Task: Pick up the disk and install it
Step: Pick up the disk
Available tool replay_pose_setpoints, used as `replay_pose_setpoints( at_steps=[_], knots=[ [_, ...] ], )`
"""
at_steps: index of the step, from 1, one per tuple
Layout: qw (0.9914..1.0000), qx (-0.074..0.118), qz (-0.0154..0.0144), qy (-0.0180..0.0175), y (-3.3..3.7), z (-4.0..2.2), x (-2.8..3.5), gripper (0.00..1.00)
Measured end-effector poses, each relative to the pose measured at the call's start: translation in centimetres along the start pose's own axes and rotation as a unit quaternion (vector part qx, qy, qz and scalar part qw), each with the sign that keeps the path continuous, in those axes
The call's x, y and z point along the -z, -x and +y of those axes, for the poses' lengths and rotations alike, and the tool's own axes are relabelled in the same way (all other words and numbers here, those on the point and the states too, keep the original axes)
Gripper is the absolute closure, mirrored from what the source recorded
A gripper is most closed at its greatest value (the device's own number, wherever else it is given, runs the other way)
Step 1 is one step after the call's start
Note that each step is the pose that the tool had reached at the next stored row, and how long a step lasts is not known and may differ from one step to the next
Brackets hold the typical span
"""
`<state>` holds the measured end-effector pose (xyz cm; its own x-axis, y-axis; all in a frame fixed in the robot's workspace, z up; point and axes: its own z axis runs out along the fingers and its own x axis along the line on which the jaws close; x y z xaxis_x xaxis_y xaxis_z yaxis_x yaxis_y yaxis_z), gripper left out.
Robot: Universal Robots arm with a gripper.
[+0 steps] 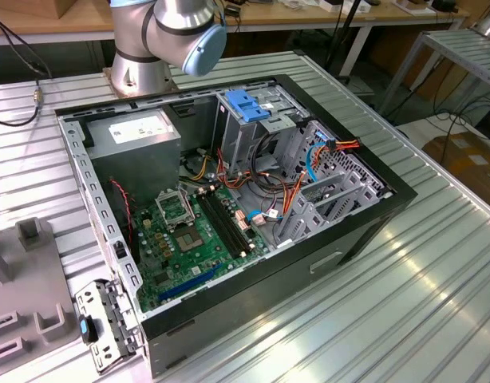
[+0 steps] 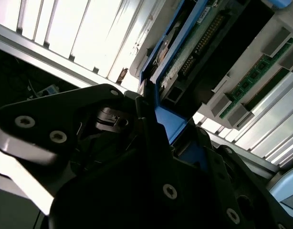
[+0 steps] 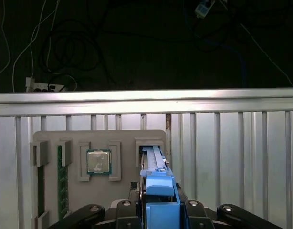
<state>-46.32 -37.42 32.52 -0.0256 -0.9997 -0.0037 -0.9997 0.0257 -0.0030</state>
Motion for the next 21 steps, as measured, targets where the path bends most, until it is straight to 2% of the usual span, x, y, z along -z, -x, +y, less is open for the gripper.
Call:
replay_pose_setpoints(
  at_steps=[13,15,16,17,18,21],
  knots=[
    [1.0,0.0,0.0,0.0,0.01,-0.01,1.71,0.63],
    [1.0,0.0,-0.0004,0.0,0.01,-0.01,2.55,0.63],
    [1.0,0.0,-0.0006,0.0,0.01,-0.01,3.46,0.63],
    [1.0,0.0,-0.0007,0.0001,0.01,-0.01,3.79,0.63],
    [1.0,0.0,-0.0026,0.0001,0.02,-0.01,4.73,0.63],
    [0.99999,0.0,-0.0047,0.0001,0.02,-0.01,5.17,0.63]
  ],
)
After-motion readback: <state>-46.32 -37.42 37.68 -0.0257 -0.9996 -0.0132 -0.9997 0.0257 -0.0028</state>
